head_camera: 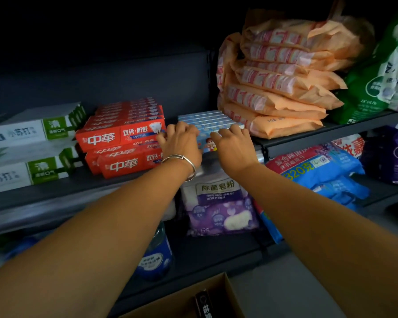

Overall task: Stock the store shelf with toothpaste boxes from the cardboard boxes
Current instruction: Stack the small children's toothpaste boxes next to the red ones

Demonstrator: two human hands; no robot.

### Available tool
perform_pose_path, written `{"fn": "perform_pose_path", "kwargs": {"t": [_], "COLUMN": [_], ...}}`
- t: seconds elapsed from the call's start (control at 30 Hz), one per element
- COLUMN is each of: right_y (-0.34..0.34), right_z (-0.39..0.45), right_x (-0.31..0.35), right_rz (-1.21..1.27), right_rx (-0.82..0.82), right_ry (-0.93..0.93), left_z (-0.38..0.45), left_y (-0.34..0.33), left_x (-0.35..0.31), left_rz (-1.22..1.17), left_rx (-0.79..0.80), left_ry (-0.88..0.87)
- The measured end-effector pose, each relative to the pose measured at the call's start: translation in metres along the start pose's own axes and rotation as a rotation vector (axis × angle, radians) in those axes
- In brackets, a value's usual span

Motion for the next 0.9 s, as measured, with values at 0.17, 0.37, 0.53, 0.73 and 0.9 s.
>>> {"fn": "perform_pose_path", "kwargs": {"t": [0.17, 0.37, 0.53, 0.73, 0.9], "right_y": [0.002, -0.014, -0.050, -0.112, -0.164], "right_z": [-0.038, -0.106, -0.166, -0.222, -0.253], "right_x": [0.006, 0.022, 0.038, 0.060, 0.077], "right_rz": [0.055, 0.128, 0.137, 0.168, 0.215], "right_rx": [0.037, 0.171, 0.342, 0.497, 0.589], "right_ry": [0.001, 0.045, 0.084, 0.131, 0.099], "left_z": [-0.044, -0.118, -0.180, -0.234, -0.264], "left_y": [0.014, 0.014, -0.018, -0.080, -0.135], "left_x": [-0.004, -0.002, 0.008, 0.029, 0.044], "left_rz": [-0.054, -0.045, -0.036, -0.007, -0.020], "left_rx": [0.018, 0.079, 0.209, 0.387, 0.498], "left_ry": [-0.038, -0.119, -0.121, -0.127, -0.097]}}
Point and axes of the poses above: each hand's wrist, its own z-axis towards the middle knuckle, its own y-axis out of the back of the hand, x = y × z, the point moved 5 cm from there along z, towards the middle knuckle, and after that the axes turned 5 degrees about -x, right-handed, at the moved point
